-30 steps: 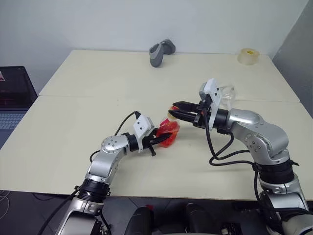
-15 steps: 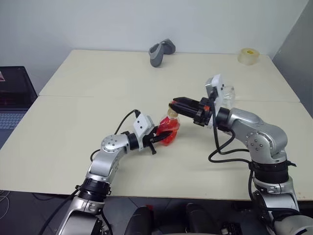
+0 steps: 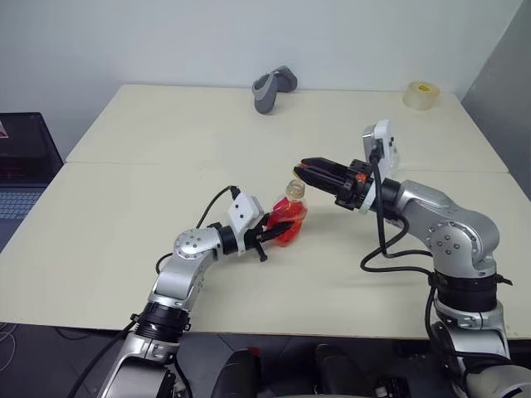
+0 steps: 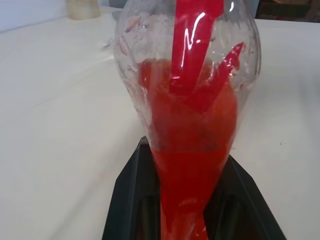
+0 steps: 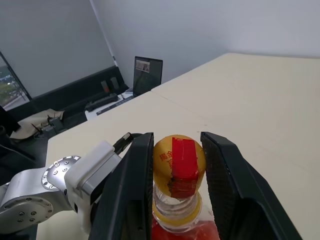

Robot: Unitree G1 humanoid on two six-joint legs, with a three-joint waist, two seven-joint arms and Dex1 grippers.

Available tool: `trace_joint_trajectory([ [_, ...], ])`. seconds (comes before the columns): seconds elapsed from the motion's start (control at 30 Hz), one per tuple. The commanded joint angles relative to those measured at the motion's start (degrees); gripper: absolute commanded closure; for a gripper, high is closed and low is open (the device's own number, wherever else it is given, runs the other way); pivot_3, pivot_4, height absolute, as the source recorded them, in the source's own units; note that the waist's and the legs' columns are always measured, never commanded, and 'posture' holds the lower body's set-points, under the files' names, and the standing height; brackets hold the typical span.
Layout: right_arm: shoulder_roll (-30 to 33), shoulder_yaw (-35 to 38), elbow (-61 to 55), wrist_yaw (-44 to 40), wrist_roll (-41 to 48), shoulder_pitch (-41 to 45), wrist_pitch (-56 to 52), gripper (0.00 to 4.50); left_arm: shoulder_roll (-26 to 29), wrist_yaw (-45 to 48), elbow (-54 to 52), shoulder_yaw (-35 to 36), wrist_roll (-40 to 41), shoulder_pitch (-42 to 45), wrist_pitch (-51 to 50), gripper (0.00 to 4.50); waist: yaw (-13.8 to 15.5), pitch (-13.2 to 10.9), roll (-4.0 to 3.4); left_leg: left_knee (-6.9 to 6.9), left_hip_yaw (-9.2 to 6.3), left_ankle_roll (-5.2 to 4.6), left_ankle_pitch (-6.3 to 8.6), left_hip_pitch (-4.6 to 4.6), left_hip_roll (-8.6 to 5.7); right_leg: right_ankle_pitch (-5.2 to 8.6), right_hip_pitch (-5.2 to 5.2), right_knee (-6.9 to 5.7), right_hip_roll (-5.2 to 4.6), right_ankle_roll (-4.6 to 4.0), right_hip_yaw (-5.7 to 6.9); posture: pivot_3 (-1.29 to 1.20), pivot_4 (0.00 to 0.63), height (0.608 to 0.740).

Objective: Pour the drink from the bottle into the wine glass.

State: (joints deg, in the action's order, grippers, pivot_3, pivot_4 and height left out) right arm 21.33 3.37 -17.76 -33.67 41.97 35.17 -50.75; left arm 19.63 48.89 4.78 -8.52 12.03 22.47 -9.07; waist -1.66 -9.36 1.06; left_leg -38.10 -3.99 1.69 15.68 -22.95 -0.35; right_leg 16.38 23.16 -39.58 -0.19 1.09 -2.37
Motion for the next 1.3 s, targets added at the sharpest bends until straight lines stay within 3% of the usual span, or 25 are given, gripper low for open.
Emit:
trace_joint_trajectory([
  [0.03,2.2,-0.1,-3.7,0.2,-3.3,-0.8,4.6,3.36,-0.8,-2.8,0.2,1.9,-0.5,1.5,3.1,3.85,0.0,0.0,0.0,0.0,0.0,0.0,0.0,0.0,0.0,0.0,0.0,0.01,0.0,0.0,0.0,0.0,0.15,0.74],
  [0.23,7.3,-3.3,-6.3,-0.3,-13.6,-5.4,14.3,3.36,-1.0,-3.9,1.0,2.2,-0.5,1.7,4.0,3.85,0.0,0.0,0.0,0.01,0.02,0.0,0.0,-0.01,-0.01,0.0,0.0,0.03,0.0,0.01,0.0,0.0,0.15,0.74],
  [0.73,12.5,-3.7,-11.2,-2.3,-19.5,-19.3,20.9,3.36,-1.6,-2.5,4.0,1.8,-0.3,3.2,5.7,3.85,0.1,0.0,0.01,0.01,0.02,0.0,0.0,-0.02,-0.01,0.01,-0.01,0.06,0.01,0.01,-0.01,0.0,0.15,0.74],
  [1.1,14.0,7.3,-8.3,0.9,-22.0,-38.7,23.1,3.36,-1.9,2.3,1.6,-0.4,0.8,3.3,4.7,3.85,0.2,0.0,0.01,0.0,0.03,0.01,0.0,0.03,-0.02,0.01,-0.09,0.05,0.02,0.02,-0.02,0.0,0.15,0.74],
  [1.3,12.0,8.9,1.8,1.8,-23.6,-39.5,25.9,3.36,-3.0,2.8,2.7,-0.8,0.3,4.6,4.8,3.85,0.1,0.0,0.0,0.01,0.08,0.01,0.0,0.1,-0.02,0.01,-0.11,0.0,0.05,0.02,-0.05,0.0,0.15,0.74],
])
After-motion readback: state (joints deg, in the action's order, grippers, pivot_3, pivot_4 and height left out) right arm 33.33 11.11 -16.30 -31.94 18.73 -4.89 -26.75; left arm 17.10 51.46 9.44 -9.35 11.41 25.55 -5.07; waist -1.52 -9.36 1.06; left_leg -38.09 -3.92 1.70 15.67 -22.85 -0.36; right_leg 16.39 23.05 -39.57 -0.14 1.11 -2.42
